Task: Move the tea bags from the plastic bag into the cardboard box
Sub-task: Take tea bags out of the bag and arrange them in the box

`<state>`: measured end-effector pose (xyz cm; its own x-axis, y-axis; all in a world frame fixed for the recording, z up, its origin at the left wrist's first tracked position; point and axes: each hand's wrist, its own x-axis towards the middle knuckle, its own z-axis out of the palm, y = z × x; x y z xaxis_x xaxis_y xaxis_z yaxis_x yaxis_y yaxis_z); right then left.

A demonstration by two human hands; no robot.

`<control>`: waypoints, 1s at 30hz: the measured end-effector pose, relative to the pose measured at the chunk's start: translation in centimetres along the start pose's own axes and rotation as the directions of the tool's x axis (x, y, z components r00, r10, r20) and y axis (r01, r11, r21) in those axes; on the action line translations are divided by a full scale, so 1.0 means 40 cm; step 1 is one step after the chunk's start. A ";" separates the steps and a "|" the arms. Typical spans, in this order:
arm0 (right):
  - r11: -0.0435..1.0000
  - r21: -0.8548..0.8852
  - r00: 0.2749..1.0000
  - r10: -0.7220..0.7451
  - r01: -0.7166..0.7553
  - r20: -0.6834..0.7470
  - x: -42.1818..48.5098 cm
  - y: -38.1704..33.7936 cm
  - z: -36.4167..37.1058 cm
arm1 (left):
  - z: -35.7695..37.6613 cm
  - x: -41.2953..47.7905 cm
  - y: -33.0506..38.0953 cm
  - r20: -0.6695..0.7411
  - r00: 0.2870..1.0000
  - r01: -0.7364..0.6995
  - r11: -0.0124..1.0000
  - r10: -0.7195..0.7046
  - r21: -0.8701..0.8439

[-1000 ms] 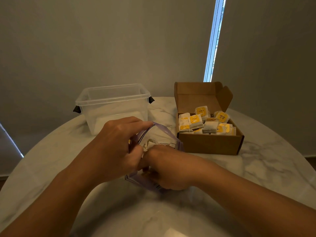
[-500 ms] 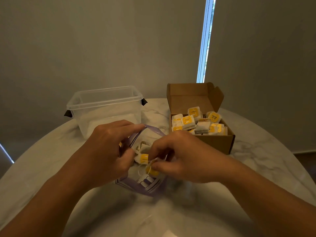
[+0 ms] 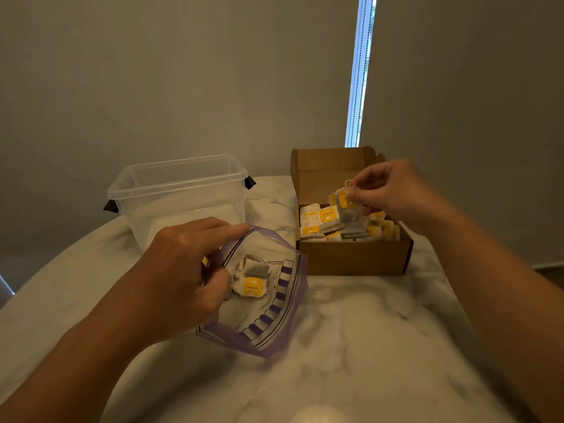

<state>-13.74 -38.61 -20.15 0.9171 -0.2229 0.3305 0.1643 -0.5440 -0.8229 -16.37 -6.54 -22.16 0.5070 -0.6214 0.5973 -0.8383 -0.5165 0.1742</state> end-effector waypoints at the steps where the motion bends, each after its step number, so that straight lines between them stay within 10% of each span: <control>1: 1.000 -0.022 1.000 0.011 -0.011 0.004 0.007 0.005 0.007 | 0.000 -0.001 0.000 -0.001 1.000 -0.002 1.000 0.002 0.004; 6: 0.996 -0.004 0.996 0.086 -0.086 0.011 0.030 0.018 0.034 | -0.001 -0.001 -0.005 -0.002 1.000 0.010 1.000 -0.010 0.007; 11: 0.917 -0.397 0.991 -0.078 0.027 -0.112 0.037 0.036 0.044 | -0.005 0.000 -0.005 0.001 1.000 -0.009 1.000 0.009 -0.016; 18: 0.876 -0.453 0.951 -0.264 0.165 -0.163 -0.020 0.017 0.042 | -0.001 0.000 0.005 -0.010 1.000 0.004 1.000 -0.004 0.003; 27: 0.874 -0.133 0.798 -0.352 0.467 0.489 -0.204 -0.159 0.110 | 0.003 0.001 0.006 -0.018 1.000 0.012 0.999 -0.012 0.047; 30: 0.686 -0.334 0.702 -0.364 0.647 0.612 -0.239 -0.147 0.221 | 0.002 0.002 0.006 -0.018 1.000 0.000 0.999 0.001 0.045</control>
<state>-20.28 -26.13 -22.57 0.8063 0.5368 0.2484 0.5845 -0.7874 -0.1959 -16.51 -6.78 -22.14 0.5023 -0.6111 0.6118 -0.8287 -0.5423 0.1387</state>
